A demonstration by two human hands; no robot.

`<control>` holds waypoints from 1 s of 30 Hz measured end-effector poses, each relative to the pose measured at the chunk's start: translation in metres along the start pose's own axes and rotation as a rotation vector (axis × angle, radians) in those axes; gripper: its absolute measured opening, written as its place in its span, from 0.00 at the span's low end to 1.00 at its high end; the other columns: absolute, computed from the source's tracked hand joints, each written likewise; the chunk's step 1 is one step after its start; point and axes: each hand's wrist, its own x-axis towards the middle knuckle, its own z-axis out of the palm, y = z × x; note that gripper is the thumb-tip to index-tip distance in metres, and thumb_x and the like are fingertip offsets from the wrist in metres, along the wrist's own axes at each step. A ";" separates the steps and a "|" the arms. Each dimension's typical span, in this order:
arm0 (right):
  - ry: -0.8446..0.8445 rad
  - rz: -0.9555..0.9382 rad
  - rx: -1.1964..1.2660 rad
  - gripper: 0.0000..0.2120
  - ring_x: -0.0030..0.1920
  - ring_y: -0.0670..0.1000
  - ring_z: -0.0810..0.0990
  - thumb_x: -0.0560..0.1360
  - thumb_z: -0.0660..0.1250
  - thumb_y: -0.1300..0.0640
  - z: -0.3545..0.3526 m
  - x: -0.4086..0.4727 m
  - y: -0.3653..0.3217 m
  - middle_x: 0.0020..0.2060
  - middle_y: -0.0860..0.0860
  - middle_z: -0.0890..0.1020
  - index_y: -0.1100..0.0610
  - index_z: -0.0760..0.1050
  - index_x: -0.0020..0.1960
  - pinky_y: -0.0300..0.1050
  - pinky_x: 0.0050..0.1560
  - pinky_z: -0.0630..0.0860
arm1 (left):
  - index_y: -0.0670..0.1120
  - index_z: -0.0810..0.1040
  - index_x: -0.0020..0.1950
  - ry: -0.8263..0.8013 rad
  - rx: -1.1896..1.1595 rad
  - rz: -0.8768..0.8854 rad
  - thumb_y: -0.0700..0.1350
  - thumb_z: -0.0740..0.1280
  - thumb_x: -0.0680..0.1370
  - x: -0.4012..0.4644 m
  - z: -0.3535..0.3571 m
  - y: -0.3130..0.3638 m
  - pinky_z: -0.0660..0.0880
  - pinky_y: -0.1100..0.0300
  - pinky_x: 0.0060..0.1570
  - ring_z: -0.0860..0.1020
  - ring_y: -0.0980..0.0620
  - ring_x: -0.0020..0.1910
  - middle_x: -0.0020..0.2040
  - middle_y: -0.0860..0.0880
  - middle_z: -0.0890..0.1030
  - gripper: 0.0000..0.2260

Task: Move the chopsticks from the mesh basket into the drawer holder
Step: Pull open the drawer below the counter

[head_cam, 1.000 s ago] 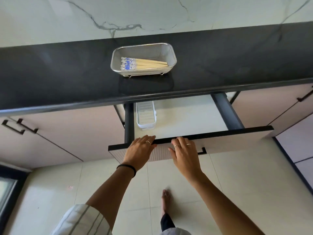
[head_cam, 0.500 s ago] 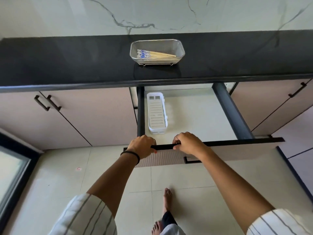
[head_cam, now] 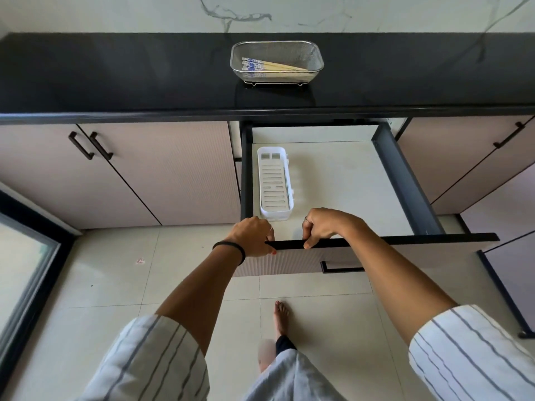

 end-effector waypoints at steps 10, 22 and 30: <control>-0.086 0.103 0.103 0.14 0.39 0.51 0.81 0.74 0.69 0.46 -0.008 0.023 -0.002 0.35 0.51 0.82 0.58 0.81 0.40 0.44 0.45 0.79 | 0.48 0.84 0.53 -0.104 0.019 0.044 0.59 0.73 0.72 0.020 -0.010 -0.009 0.74 0.59 0.53 0.75 0.54 0.45 0.47 0.51 0.83 0.18; 0.281 0.168 0.428 0.29 0.68 0.59 0.71 0.76 0.64 0.52 -0.029 0.112 0.005 0.69 0.60 0.71 0.57 0.59 0.74 0.46 0.63 0.70 | 0.50 0.53 0.80 -0.063 0.084 -0.077 0.54 0.67 0.79 0.086 -0.018 -0.040 0.56 0.45 0.75 0.58 0.46 0.78 0.80 0.47 0.57 0.35; 0.359 0.146 0.637 0.24 0.61 0.58 0.77 0.78 0.56 0.62 -0.038 0.170 -0.001 0.60 0.57 0.80 0.54 0.64 0.73 0.46 0.58 0.74 | 0.54 0.48 0.80 -0.085 0.120 -0.072 0.59 0.63 0.80 0.120 0.001 -0.068 0.43 0.44 0.76 0.42 0.49 0.80 0.81 0.50 0.43 0.35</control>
